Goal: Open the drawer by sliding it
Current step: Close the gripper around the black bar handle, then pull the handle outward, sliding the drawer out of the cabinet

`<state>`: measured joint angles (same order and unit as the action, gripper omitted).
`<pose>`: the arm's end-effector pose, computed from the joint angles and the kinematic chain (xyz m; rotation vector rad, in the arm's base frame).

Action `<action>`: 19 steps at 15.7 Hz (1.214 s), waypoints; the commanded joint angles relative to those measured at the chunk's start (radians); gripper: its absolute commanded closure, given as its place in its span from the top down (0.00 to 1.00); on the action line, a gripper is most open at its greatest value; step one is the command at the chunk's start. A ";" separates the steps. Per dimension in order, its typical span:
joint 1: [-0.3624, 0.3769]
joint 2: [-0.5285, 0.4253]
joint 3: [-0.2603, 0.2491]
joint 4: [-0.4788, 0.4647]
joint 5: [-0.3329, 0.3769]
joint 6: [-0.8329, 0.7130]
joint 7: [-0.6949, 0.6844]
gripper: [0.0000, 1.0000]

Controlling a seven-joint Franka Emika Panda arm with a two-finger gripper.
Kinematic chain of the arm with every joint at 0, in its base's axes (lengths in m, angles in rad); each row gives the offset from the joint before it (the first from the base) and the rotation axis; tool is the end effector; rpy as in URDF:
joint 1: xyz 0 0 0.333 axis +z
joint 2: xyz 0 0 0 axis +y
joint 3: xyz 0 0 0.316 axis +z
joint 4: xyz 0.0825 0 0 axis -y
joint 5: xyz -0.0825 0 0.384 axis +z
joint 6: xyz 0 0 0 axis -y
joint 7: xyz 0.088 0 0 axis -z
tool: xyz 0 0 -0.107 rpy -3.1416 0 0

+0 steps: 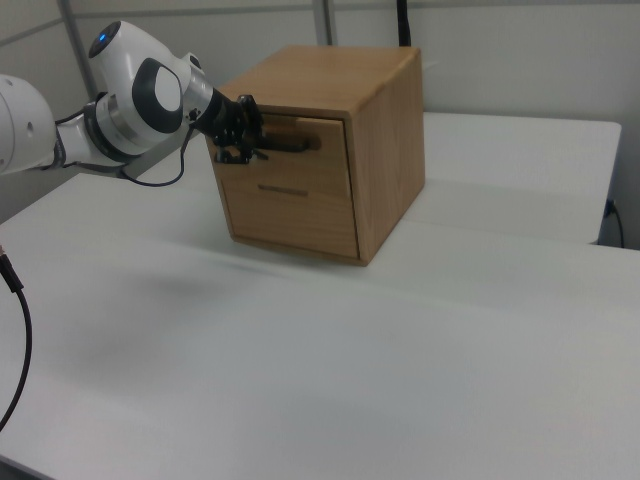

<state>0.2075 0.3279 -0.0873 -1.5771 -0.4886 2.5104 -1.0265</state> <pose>0.6958 0.0963 0.5194 1.8310 1.6532 0.4448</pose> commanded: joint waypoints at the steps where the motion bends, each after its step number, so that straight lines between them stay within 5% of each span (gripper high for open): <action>1: 0.026 -0.055 -0.008 -0.078 -0.013 0.005 0.052 0.16; 8: 0.061 -0.274 -0.006 -0.300 -0.004 -0.004 0.085 0.15; 19: 0.098 -0.475 0.007 -0.458 0.011 -0.162 0.128 0.15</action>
<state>0.2739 -0.0224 -0.0877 -1.9674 -0.4882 2.4152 -0.9426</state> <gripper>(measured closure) 0.846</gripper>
